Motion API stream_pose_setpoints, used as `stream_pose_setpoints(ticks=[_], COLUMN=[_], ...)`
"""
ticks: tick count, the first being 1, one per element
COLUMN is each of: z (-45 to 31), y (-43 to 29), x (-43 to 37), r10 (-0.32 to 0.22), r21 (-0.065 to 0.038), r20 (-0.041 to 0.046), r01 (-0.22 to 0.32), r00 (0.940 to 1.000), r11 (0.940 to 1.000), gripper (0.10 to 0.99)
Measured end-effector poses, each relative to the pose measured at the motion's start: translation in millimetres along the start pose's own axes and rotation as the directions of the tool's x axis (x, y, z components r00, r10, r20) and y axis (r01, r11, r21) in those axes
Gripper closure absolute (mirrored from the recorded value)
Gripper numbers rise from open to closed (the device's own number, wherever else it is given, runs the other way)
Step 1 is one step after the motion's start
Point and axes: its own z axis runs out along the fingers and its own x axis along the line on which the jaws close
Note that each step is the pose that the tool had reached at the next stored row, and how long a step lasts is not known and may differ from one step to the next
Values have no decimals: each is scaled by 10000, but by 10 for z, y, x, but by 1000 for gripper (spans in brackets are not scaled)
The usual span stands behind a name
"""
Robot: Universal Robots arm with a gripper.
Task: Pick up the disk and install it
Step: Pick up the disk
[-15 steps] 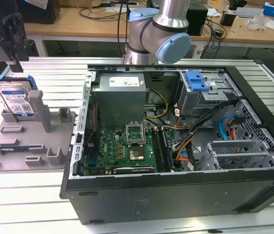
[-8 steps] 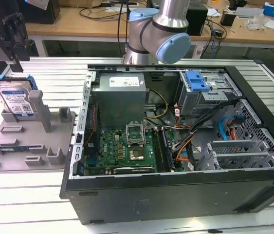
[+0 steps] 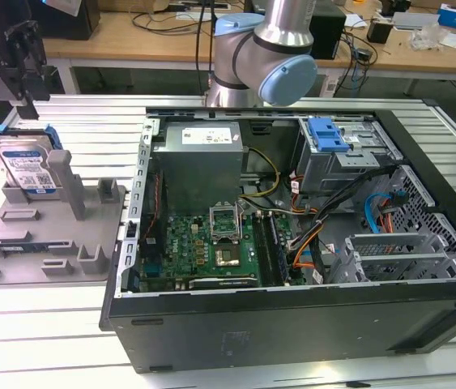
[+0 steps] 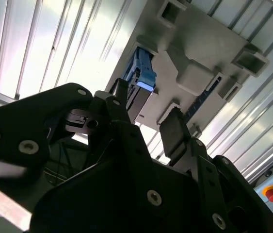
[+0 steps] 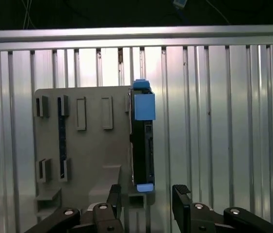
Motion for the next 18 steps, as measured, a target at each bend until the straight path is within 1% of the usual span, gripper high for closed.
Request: stream_pose_setpoints(ticks=[1, 2, 3, 4, 5, 6, 8, 9, 10, 12, 14, 18], z=[4, 6, 11, 18, 28, 35, 42, 48, 52, 58, 67, 87], y=[13, 27, 56, 102, 178, 239, 314, 376, 418, 484, 520, 566], x=[-31, -42, -50, -60, -62, -64, -68, -69, -69, -67, -65, -63], r10=[5, 7, 13, 24, 31, 36, 42, 43, 44, 45, 45, 44], r21=[1, 0, 0, 0, 1, 2, 1, 1, 2, -1, -12, -37], r20=[-1, -2, -1, -1, -1, -1, -1, 0, 0, -3, -5, -7], r01=[-5, -7, -13, -24, -31, -36, -42, -43, -44, -45, -45, -44], r00=[10000, 10000, 10000, 10000, 10000, 10000, 10000, 10000, 10000, 10000, 10000, 10000], r11=[10000, 10000, 10000, 10000, 10000, 10000, 10000, 10000, 10000, 10000, 10000, 10000], gripper=[545, 545, 545, 545, 545, 545, 545, 545, 545, 545, 545, 545])
